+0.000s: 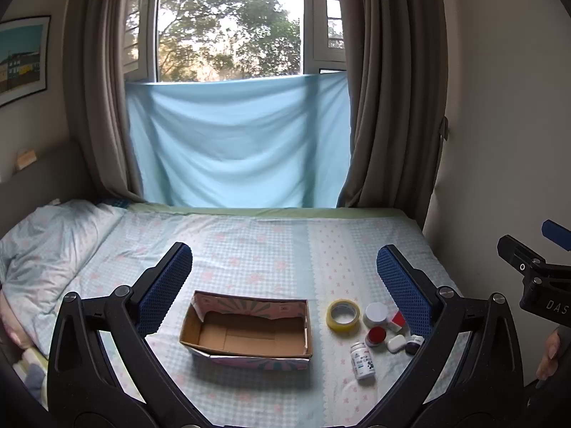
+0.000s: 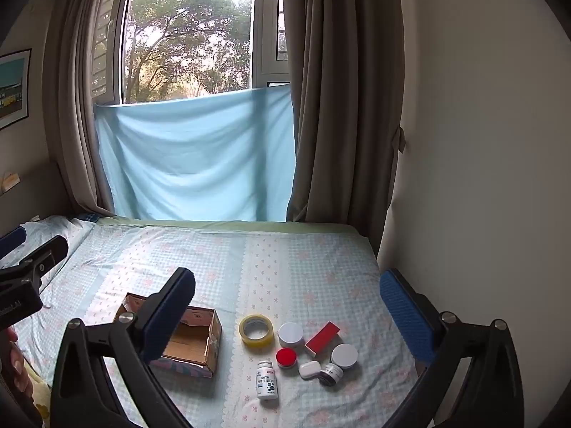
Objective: Organize rigid objects
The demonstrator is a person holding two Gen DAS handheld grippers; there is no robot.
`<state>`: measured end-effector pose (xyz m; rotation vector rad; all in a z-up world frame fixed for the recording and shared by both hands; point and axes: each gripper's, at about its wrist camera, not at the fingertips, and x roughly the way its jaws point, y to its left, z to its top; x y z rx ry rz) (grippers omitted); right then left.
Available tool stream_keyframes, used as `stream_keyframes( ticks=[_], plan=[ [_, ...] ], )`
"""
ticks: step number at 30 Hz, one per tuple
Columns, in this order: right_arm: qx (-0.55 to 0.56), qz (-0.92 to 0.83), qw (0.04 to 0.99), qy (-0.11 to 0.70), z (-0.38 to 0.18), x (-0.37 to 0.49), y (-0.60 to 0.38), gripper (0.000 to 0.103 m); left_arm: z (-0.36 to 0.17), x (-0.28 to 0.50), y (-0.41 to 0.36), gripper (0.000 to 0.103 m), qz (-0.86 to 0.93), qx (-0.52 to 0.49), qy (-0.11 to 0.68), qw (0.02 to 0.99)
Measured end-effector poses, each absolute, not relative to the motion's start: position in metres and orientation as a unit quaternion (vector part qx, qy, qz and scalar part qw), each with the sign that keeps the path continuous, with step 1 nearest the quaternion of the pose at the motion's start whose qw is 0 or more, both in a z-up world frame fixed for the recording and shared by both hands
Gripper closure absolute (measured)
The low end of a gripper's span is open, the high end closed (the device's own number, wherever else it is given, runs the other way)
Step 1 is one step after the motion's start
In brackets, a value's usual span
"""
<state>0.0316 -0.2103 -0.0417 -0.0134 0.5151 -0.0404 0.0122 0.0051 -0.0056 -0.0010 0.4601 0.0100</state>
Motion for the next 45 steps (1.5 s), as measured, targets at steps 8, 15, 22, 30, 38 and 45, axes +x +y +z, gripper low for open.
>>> stream_keyframes(
  ticks=[8, 15, 22, 30, 38, 45],
  plan=[
    [-0.002, -0.031, 0.967, 0.255, -0.042, 0.035, -0.214, 0.000, -0.006, 0.017, 0.005, 0.000, 0.002, 0.000, 0.232, 0.973],
    [-0.003, -0.031, 0.966, 0.255, -0.039, 0.033, -0.212, 0.000, -0.005, 0.018, 0.003, 0.000, -0.001, 0.004, 0.234, 0.972],
    [-0.003, -0.030, 0.967, 0.255, -0.038, 0.031, -0.212, 0.000, -0.006, 0.018, 0.003, 0.000, -0.004, 0.002, 0.239, 0.971],
    [-0.009, -0.043, 0.968, 0.249, -0.039, 0.031, -0.213, 0.000, -0.006, 0.017, 0.001, 0.000, -0.004, 0.006, 0.236, 0.972],
    [-0.020, -0.058, 0.970, 0.236, -0.041, 0.028, -0.212, 0.000, -0.006, 0.016, 0.004, 0.000, -0.006, 0.002, 0.238, 0.971],
    [-0.016, -0.053, 0.972, 0.230, -0.041, 0.026, -0.212, 0.000, -0.006, 0.017, 0.006, 0.000, -0.006, 0.000, 0.237, 0.971]
  ],
)
